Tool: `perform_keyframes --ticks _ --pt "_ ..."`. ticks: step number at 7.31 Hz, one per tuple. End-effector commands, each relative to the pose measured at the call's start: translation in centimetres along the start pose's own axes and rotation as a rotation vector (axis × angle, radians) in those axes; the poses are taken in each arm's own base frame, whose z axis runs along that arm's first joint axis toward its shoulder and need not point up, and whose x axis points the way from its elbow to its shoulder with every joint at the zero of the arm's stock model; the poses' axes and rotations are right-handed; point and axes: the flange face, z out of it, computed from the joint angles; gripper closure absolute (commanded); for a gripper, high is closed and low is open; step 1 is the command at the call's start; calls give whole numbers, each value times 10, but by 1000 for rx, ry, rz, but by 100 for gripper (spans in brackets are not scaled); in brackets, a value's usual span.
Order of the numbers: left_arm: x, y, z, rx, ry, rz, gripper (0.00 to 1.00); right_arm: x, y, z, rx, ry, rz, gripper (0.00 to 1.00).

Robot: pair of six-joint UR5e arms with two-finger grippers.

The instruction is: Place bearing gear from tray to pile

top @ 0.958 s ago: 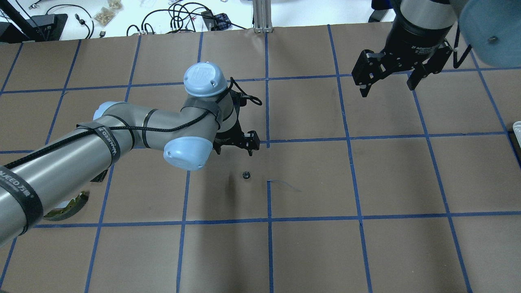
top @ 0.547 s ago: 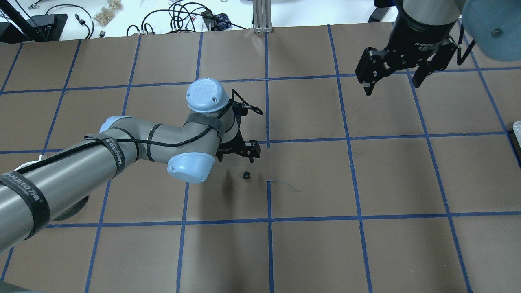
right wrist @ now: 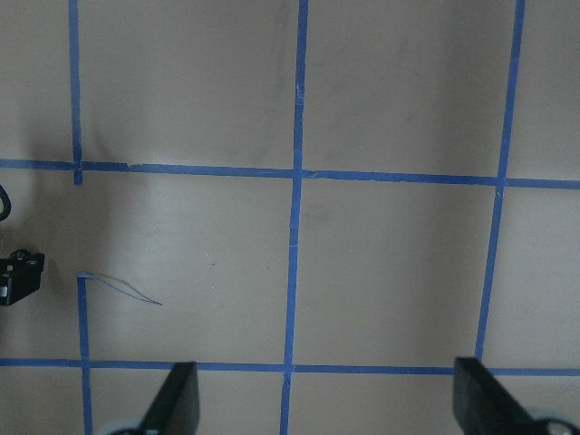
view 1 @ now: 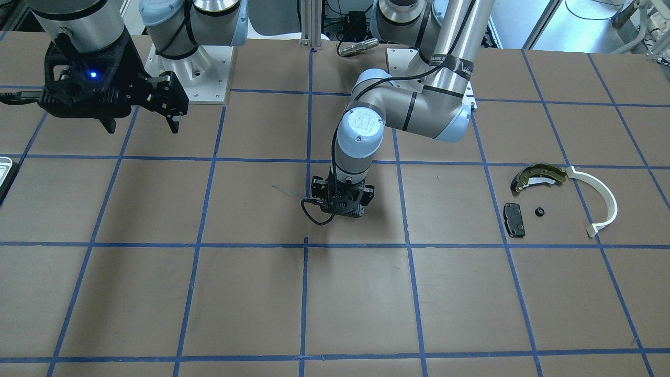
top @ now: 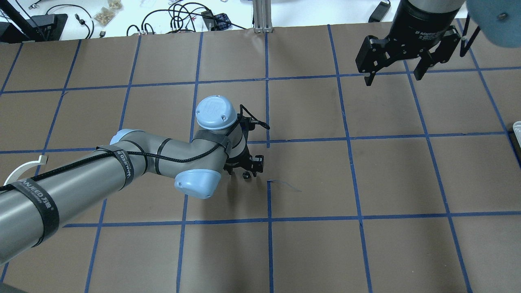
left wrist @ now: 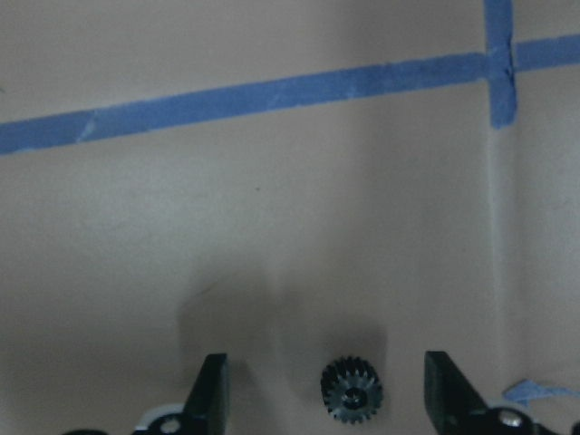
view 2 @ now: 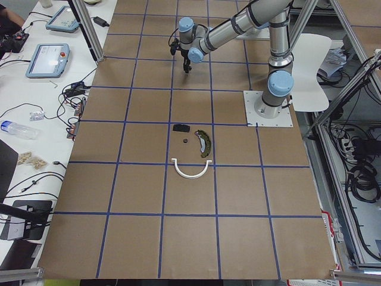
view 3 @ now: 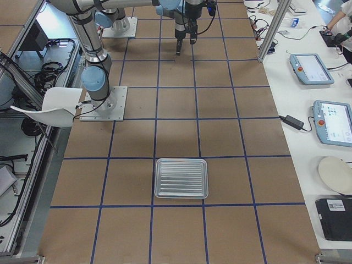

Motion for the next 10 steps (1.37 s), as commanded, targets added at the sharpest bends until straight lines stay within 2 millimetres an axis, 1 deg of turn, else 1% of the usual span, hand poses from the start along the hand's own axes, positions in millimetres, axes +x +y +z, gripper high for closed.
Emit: perform_keyframes --ticks 1,2,3,4,5,6,7,8,9,10 --pt "0 1 0 -3 -1 1 38 -6 -2 -1 8 -56 1 0" --pt "0 1 0 -3 -2 2 77 -7 -1 0 11 -62 0 0" --pt "0 1 2 -9 -6 3 100 -6 -4 0 34 -60 -1 0" --pt "0 0 0 -5 -2 4 100 -6 -7 0 55 -59 -9 0" --pt "2 0 -9 10 6 5 100 -6 -7 1 57 -59 0 0" --pt "-3 -6 -23 23 7 -3 100 -5 -7 0 60 -59 2 0" --pt "-12 -16 -45 22 1 -11 100 -5 -7 0 60 -59 -10 0" --pt "-47 -40 -77 -19 -6 -65 100 -5 -7 0 60 -59 -10 0" --pt "-95 -65 -125 -64 -7 -51 100 -5 -7 0 60 -57 -10 0" --pt "-151 -81 -165 -93 -27 -39 100 -4 -7 0 60 -48 -11 0"
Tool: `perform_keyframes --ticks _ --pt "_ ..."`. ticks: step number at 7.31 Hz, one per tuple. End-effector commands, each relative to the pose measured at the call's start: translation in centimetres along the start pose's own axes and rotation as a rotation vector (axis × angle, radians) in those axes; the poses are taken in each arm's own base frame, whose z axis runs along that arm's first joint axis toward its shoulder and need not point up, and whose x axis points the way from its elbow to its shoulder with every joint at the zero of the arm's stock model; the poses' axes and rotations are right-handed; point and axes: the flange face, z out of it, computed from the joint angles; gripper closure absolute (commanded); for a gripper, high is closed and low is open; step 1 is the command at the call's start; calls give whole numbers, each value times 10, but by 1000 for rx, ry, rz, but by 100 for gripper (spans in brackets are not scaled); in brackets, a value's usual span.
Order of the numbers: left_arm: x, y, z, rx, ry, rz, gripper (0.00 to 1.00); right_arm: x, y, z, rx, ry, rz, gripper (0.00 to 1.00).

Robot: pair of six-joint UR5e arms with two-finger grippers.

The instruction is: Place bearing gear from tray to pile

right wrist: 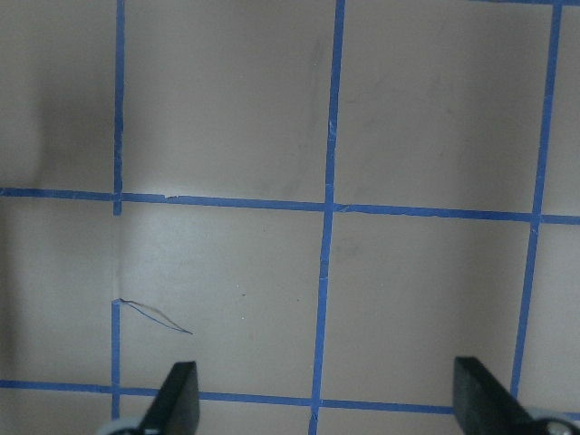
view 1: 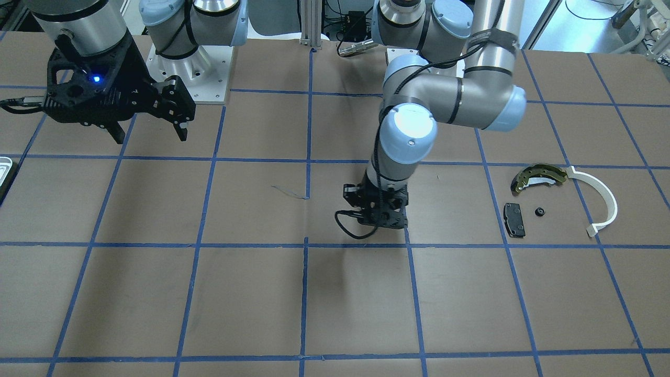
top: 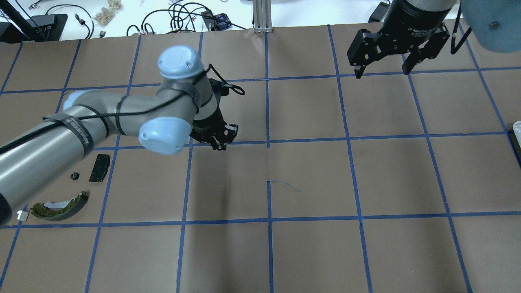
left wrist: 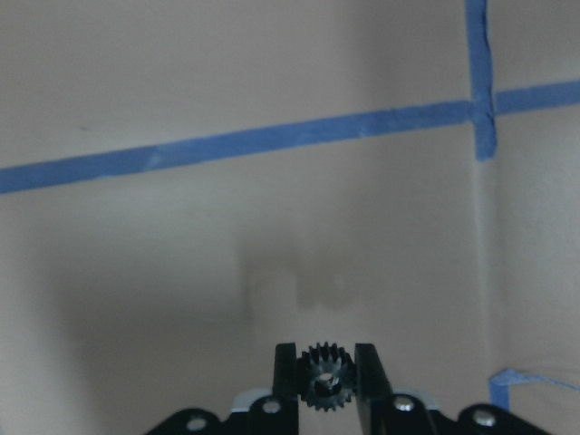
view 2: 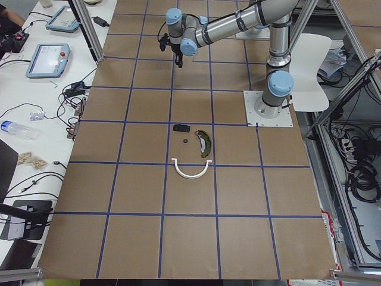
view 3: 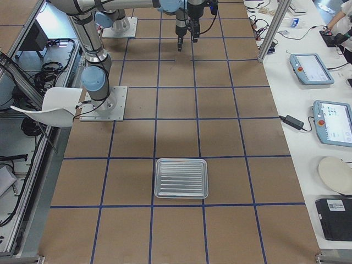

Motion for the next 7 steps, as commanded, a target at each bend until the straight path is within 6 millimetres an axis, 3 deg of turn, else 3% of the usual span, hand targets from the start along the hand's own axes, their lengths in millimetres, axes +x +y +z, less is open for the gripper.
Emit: perform_keyframes --ticks 1,4,6,7 --pt "-116 -28 -72 -49 -23 -9 100 1 1 0 0 9 -2 0" --pt "-279 -14 -75 -93 -115 -61 100 0 0 1 -3 3 0 0" --pt "-383 18 -69 -113 -68 -4 100 0 0 1 -3 3 2 0" --pt "-423 35 -59 -121 -42 -17 100 0 0 1 -3 3 2 0"
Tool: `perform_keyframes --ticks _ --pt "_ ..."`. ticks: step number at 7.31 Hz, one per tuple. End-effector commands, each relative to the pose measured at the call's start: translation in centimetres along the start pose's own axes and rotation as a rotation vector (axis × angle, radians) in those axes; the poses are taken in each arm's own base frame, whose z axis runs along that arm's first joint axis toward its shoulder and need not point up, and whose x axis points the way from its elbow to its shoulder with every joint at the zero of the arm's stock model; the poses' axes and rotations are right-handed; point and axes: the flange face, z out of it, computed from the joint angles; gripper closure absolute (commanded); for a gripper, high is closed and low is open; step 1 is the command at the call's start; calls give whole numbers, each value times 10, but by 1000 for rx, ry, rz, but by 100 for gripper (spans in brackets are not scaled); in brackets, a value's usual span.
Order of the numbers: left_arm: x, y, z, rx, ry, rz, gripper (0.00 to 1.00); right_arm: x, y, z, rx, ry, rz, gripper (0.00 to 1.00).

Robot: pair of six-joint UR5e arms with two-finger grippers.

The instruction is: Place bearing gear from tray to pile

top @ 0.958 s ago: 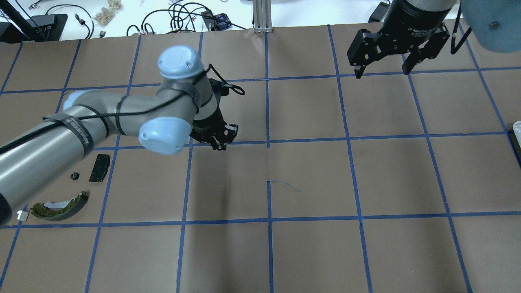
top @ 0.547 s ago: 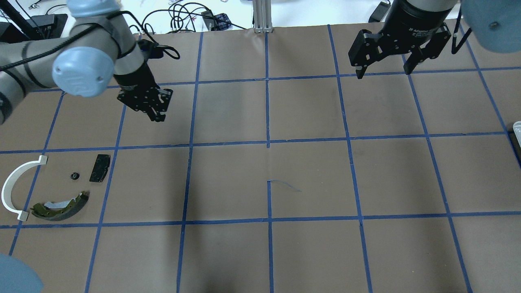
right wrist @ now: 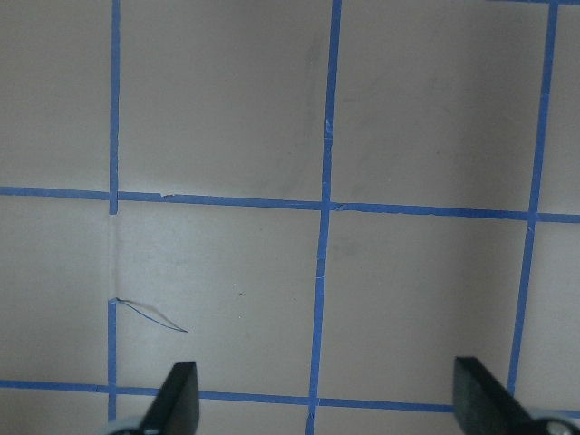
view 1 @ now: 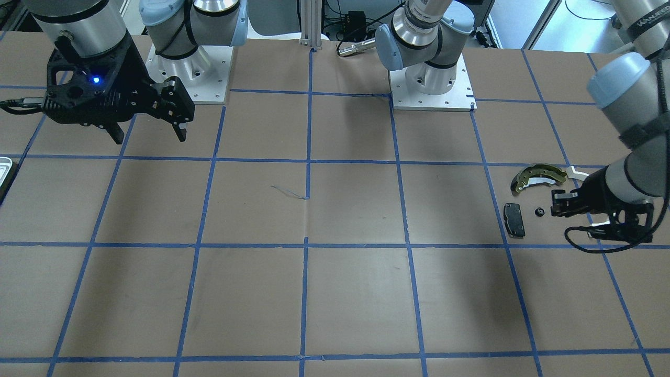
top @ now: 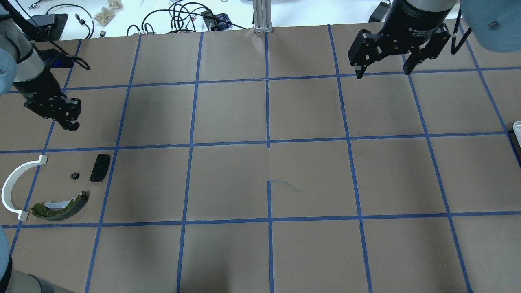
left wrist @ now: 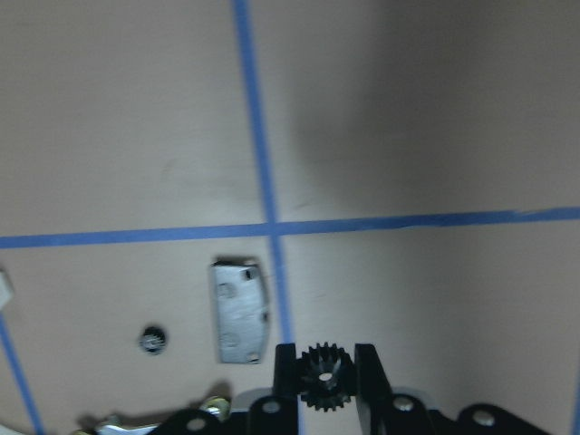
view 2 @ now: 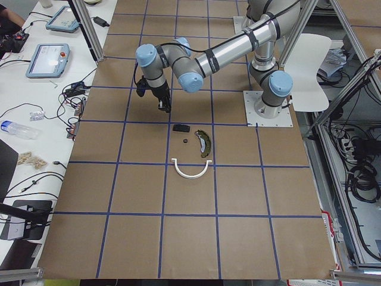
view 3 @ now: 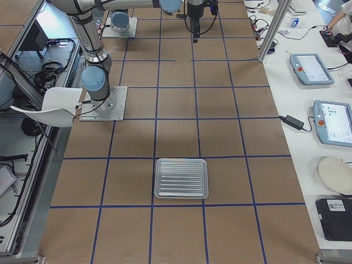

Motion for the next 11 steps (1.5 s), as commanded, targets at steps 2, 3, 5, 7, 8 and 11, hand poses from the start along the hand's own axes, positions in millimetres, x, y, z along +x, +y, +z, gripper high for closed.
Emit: perform_keyframes --ticks 2,3,5,7,8,11 --pt "-100 34 67 29 17 26 100 -1 0 0 -1 -7 2 0" --pt "-97 36 94 43 7 20 100 0 0 0 0 -7 2 0" --pt "-85 40 118 48 21 12 100 0 0 0 0 -5 2 0" --pt "-82 37 126 54 56 15 100 0 0 0 0 -5 2 0" --pt "-79 38 134 43 66 16 100 0 0 0 0 -5 2 0" --pt "-75 40 144 28 79 20 100 0 0 0 0 -5 2 0"
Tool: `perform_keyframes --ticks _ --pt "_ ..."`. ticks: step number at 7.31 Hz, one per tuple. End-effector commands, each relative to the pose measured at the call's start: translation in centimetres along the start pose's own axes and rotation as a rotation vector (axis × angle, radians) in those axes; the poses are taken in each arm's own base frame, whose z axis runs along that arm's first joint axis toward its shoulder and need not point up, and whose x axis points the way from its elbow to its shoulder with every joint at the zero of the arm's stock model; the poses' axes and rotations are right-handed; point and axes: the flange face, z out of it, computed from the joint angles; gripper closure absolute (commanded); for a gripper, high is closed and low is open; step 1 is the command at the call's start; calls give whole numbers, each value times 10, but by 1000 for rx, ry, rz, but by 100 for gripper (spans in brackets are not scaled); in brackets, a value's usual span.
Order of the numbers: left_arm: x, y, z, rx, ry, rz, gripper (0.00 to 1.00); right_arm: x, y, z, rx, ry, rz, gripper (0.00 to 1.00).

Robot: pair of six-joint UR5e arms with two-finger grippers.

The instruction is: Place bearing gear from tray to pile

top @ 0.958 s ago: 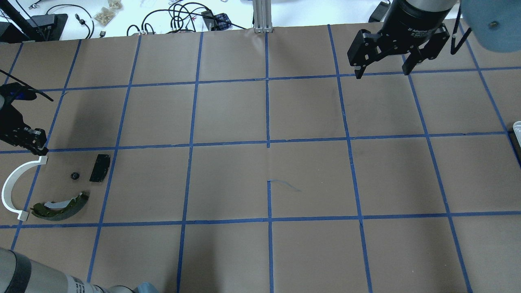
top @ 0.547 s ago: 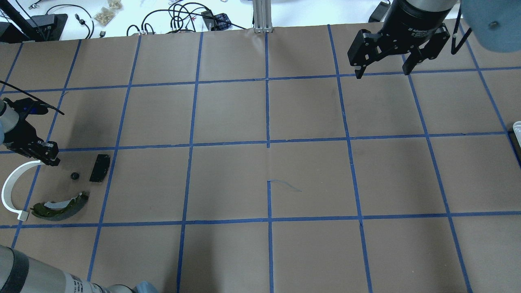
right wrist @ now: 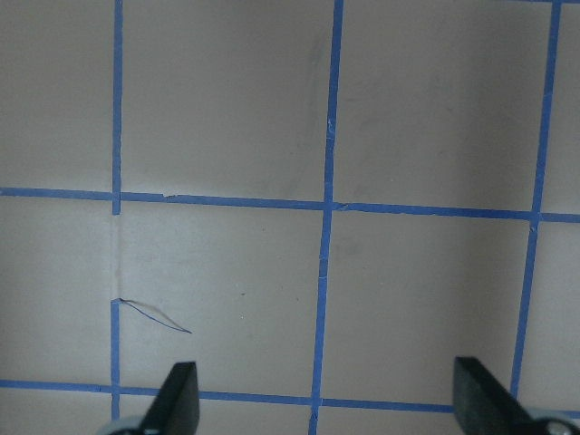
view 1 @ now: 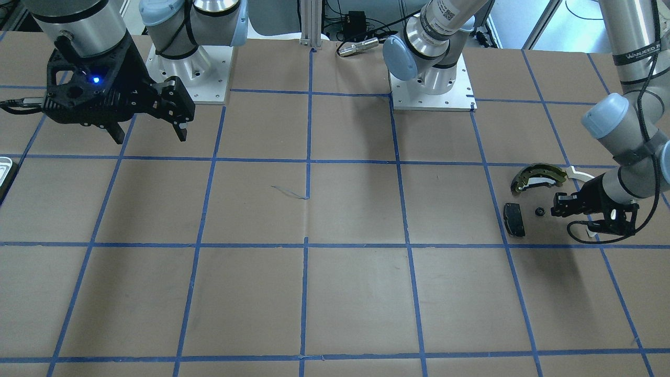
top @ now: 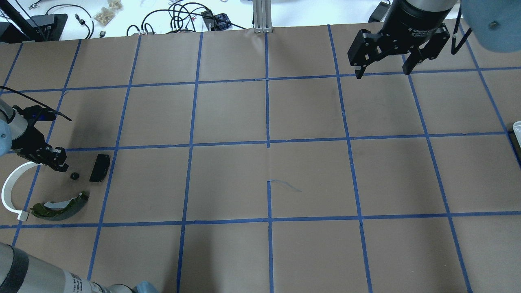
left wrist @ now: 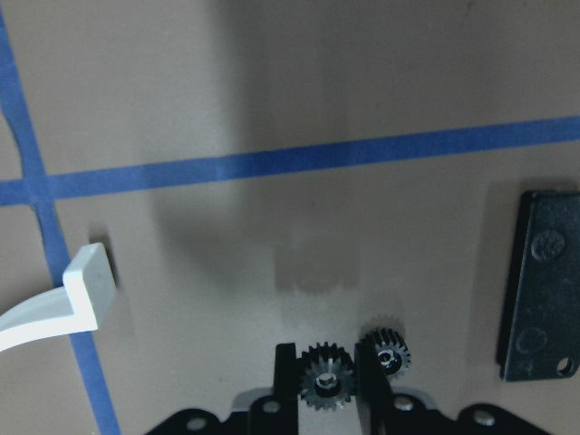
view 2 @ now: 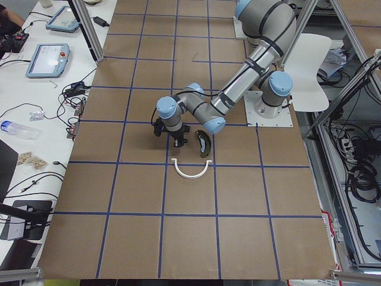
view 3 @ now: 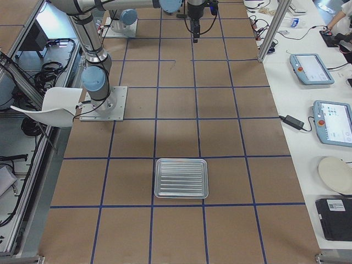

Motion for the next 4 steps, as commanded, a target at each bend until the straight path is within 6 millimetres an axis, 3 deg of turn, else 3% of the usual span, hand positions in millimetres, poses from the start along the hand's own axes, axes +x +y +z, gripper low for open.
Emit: perform_keyframes --ticks 1,4 --pt "-1 0 4 -7 3 8 100 0 0 0 0 -2 0 0" --pt "0 0 7 -14 5 4 100 0 0 0 0 -2 0 0"
